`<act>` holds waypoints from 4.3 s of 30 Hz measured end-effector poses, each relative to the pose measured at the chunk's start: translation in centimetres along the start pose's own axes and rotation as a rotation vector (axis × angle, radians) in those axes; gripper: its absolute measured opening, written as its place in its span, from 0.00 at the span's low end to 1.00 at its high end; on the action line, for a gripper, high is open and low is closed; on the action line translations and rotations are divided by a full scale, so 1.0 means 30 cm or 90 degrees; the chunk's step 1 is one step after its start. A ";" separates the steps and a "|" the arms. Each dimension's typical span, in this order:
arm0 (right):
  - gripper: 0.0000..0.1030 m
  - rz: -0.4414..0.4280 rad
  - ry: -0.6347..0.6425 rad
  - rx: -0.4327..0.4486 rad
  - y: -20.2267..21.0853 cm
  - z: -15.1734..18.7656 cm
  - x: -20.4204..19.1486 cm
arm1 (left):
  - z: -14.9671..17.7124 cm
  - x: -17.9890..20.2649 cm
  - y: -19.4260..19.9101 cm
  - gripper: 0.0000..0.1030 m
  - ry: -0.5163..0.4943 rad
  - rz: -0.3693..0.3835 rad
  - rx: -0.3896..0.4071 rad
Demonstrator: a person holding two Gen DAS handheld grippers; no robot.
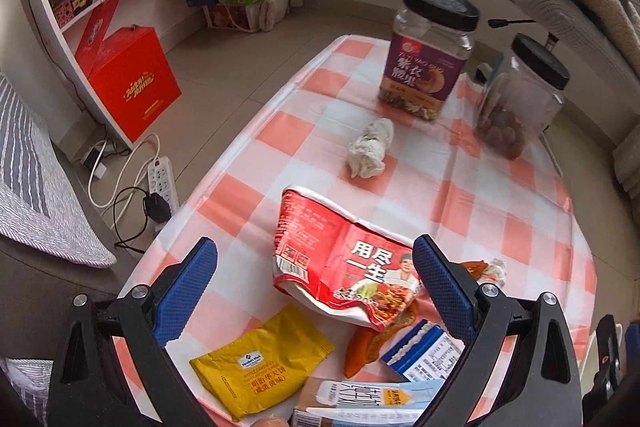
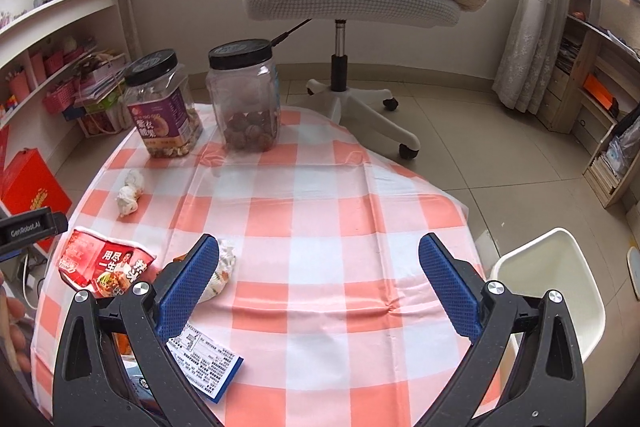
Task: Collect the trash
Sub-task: 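Grasp the red noodle cup with the left gripper while the right grasps the white tissue bundle, then carry the tissue bundle into the bin and open the right gripper while the left holds the cup, then carry the red noodle cup over the bin and open the left gripper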
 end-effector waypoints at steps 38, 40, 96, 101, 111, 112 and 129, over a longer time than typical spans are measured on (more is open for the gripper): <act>0.42 -0.197 -0.071 -0.289 -0.345 0.228 -0.239 | -0.083 -0.009 0.050 0.40 0.011 0.227 0.039; 0.42 -0.200 -0.071 -0.265 -0.314 0.191 -0.227 | -0.082 -0.008 0.064 0.41 0.004 0.220 0.050; 0.43 0.015 -0.050 0.150 0.298 -0.211 0.434 | 0.047 0.547 0.453 0.41 -0.242 0.164 0.302; 0.43 0.050 -0.073 0.151 0.316 -0.225 0.560 | 0.073 0.603 0.456 0.41 -0.261 0.174 0.301; 0.46 0.126 -0.130 0.123 0.313 -0.209 0.829 | 0.130 0.735 0.463 0.41 -0.297 0.201 0.295; 0.53 0.133 -0.137 0.122 0.318 -0.208 0.851 | 0.138 0.753 0.467 0.41 -0.301 0.203 0.296; 0.93 0.192 -0.285 0.206 0.550 -0.226 1.207 | 0.273 1.127 0.582 0.41 -0.353 0.323 0.264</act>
Point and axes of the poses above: each gripper's, at about its wrist camera, not at the fingertips, and y roughly against the way its jaws point, x to its right, z to its underside, the point moved 7 cm from there along -y, roughly the way its jaws point, and after that the axes turned 13 degrees about -y, right-handed, at the moved point
